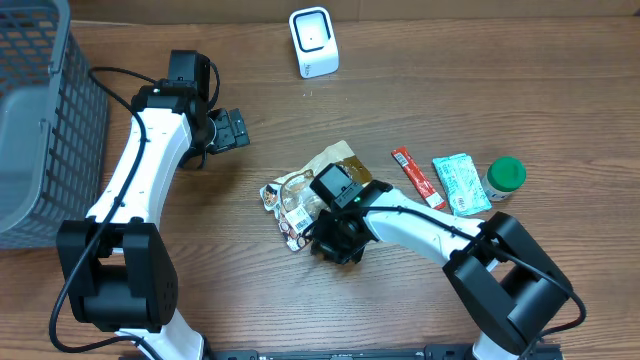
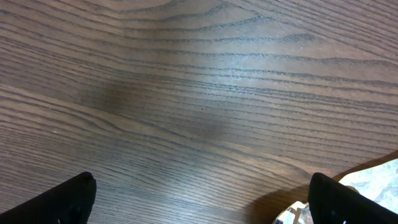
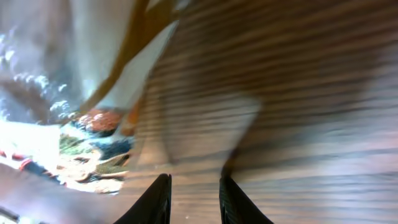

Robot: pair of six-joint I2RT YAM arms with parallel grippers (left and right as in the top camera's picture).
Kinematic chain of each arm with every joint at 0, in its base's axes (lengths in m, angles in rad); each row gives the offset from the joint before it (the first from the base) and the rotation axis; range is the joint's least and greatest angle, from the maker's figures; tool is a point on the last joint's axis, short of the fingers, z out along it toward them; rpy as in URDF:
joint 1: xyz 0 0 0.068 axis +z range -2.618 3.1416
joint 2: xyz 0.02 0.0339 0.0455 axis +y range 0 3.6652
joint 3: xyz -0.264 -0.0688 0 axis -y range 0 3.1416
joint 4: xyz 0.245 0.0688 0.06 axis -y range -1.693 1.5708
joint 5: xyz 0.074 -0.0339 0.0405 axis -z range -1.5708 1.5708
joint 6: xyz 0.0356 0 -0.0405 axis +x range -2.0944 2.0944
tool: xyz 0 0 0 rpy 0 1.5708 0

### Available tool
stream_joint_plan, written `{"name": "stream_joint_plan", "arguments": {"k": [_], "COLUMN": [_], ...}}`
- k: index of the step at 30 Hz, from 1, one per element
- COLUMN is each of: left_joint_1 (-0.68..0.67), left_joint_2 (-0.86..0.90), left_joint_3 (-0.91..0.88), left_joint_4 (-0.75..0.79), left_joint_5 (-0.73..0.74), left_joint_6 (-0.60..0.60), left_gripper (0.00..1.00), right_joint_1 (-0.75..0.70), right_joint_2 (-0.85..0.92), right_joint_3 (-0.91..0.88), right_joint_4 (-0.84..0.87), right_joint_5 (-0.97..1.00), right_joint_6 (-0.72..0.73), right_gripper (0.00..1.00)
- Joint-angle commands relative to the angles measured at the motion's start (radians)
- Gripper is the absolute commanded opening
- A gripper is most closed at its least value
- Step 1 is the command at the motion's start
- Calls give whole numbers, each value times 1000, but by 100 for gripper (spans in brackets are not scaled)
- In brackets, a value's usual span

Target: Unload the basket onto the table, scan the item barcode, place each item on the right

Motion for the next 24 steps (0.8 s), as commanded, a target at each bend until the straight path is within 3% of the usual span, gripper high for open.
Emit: {"name": "stream_joint_plan", "arguments": {"k": [1,4,11,13,16,18,19,22,24], "left_joint_1": [-2,-2,-2,-2,-2,-2,-2,-2,-2], "left_joint_2": [-11,-11,-11,-11,-11,-11,-11,-11,-11], "left_joint_3": [11,11,11,11,11,11,11,11,11], "left_joint_4": [2,2,2,2,2,2,2,2,2], "left_joint_5": [-6,-6,-6,-6,-6,-6,-6,-6,-6], "left_joint_6": [19,19,19,19,19,19,19,19,19], "left_gripper": [100,100,100,100,99,100,100,100,100], "right_joint_1": [-5,-31,-91,-107,-132,-151,-159,-175,-174], "right_joint_2": [10,7,-64,-86,-102,-101,-99,-94,-82], "right_joint_3": [3,35,183,213,223,223,223,217,214], "right_joint_4": [14,-41,-291,-310,-296,-278,-265,-185,-135], "right_joint_5": [-56,-127,-131,-100,31,150,210,305,304], "right_joint_6": [-61,-189,-478,-559,-607,-608,-608,-723,-795], "right_gripper": [17,4,4,18,57,72,74,61,60]}}
